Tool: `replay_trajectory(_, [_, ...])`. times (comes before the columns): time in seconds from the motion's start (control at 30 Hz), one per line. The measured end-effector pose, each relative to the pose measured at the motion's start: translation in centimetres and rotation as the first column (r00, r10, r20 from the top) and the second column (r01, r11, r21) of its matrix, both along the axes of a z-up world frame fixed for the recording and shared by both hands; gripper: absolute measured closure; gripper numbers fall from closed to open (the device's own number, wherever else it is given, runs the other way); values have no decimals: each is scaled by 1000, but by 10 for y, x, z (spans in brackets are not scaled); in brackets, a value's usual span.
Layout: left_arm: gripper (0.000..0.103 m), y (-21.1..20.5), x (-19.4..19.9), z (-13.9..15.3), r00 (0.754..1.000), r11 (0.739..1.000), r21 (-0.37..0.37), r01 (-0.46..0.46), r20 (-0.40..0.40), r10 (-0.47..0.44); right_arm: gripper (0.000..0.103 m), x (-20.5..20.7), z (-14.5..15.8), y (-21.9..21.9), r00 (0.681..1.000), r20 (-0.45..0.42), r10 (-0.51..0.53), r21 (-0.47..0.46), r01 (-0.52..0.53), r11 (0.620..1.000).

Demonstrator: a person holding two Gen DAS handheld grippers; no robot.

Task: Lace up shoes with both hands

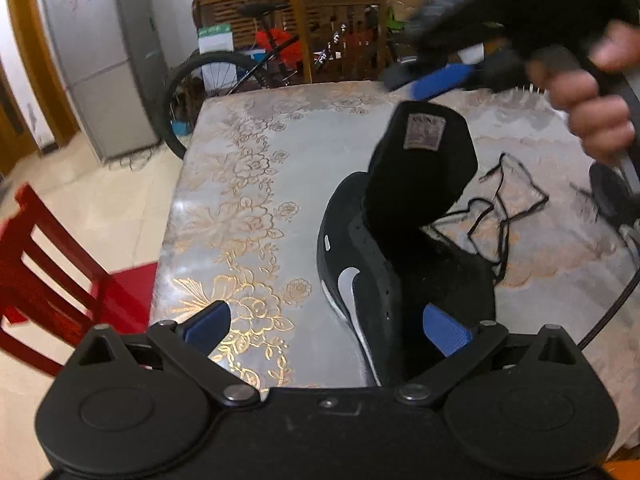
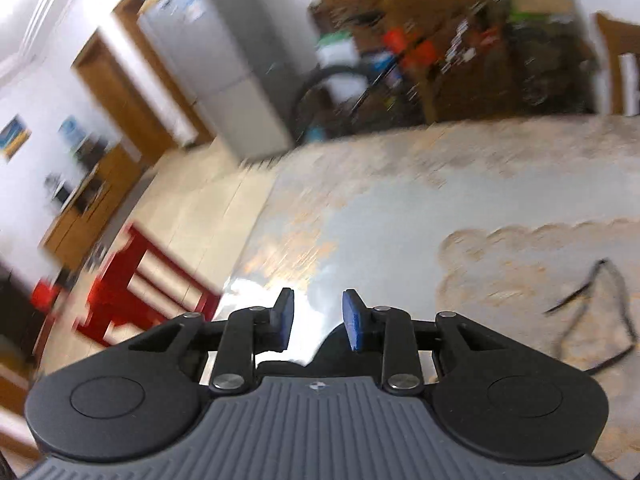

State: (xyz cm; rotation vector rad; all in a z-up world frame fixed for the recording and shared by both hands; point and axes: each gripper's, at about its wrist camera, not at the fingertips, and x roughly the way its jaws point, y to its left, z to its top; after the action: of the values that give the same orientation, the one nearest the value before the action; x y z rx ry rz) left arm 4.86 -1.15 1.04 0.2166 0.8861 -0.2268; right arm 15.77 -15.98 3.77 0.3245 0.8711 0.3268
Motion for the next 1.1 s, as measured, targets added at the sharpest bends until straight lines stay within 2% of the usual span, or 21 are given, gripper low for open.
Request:
replay_trajectory(0.13, [0,0,3,-9,999,999,29,-34,13,34,73,-12,-16,25,995,-59,74,-46,-77,996])
replay_trajectory(0.27, [0,14,8,-11,997,996,-41,-80,-26,79,79,-30,-36,35,980,-150,129,-79,-142,987])
replay_trajectory(0.37, [0,21,9,-12,994,991,-82,-106,-45,102,82,-36,-41,34,970,-159,186,-137,-208,969])
replay_trajectory(0.47, [0,21,8,-11,993,990,-89,-114,-37,111,83,-32,-38,33,954,-182,239,-180,-271,946])
replay_trajectory(0.57, [0,21,5,-10,993,988,-96,-118,-32,115,82,-20,-39,33,921,-222,319,-262,-372,891])
replay_trajectory(0.67, [0,21,4,-10,992,988,-99,-122,-28,120,80,-10,-46,41,874,-274,402,-292,-474,831])
replay_trajectory(0.8, [0,23,2,-11,993,987,-110,-119,-22,117,75,-4,-64,69,784,-328,527,-374,-620,690])
replay_trajectory(0.9, [0,21,-1,-10,993,990,-80,-116,8,117,74,0,-79,86,731,-345,589,-406,-682,608])
replay_trajectory(0.93, [0,20,-2,-9,993,992,-63,-112,23,114,75,2,-82,89,718,-351,602,-407,-696,592])
replay_trajectory(1.0, [0,19,-4,-8,993,994,-42,-106,44,108,75,7,-84,90,706,-361,609,-389,-708,589])
replay_trajectory(1.03, [0,19,-5,-7,993,994,-32,-103,54,104,75,6,-80,87,711,-355,607,-382,-703,600])
replay_trajectory(1.1, [0,19,-7,-5,992,995,-16,-96,75,97,76,0,-65,74,745,-315,588,-365,-667,650])
